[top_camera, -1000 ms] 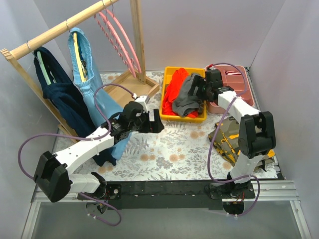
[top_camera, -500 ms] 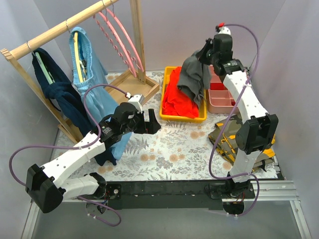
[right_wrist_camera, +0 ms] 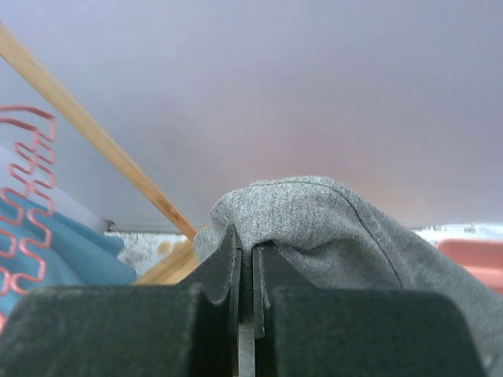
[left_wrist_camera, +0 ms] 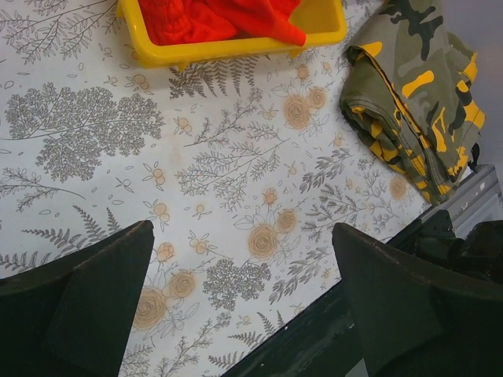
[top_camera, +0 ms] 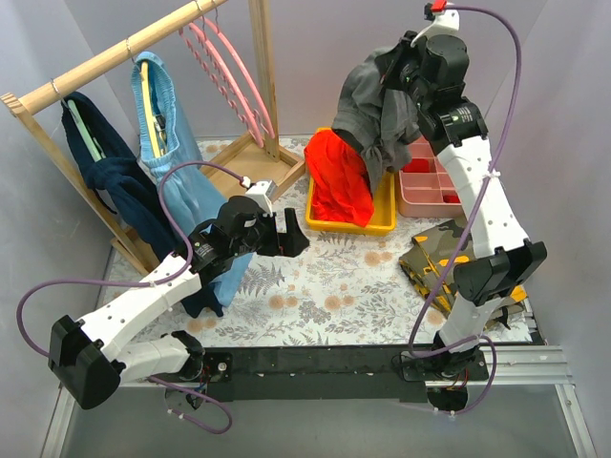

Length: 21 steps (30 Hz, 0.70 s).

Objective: Place the shorts on the hanger

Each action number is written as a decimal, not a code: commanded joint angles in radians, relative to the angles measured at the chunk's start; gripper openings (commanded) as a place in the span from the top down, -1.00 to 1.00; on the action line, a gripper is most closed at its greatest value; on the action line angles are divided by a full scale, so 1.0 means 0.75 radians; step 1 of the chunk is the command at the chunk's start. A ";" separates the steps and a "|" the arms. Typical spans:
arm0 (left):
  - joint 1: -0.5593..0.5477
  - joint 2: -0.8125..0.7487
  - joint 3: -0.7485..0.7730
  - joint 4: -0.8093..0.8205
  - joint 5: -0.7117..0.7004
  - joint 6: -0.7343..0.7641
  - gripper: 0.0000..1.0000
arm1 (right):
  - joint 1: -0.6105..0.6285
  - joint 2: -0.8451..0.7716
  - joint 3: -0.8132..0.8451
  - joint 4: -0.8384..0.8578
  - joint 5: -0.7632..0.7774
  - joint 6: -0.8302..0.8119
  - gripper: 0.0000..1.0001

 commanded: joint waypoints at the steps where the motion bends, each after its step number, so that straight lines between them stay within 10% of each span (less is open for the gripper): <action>1: -0.002 -0.008 0.045 0.044 0.043 0.006 -0.96 | 0.000 -0.117 0.129 0.214 0.073 -0.082 0.97; 21: -0.002 -0.061 0.192 -0.041 0.068 0.073 -0.96 | 0.358 -0.665 -0.157 -0.088 0.102 -0.060 0.97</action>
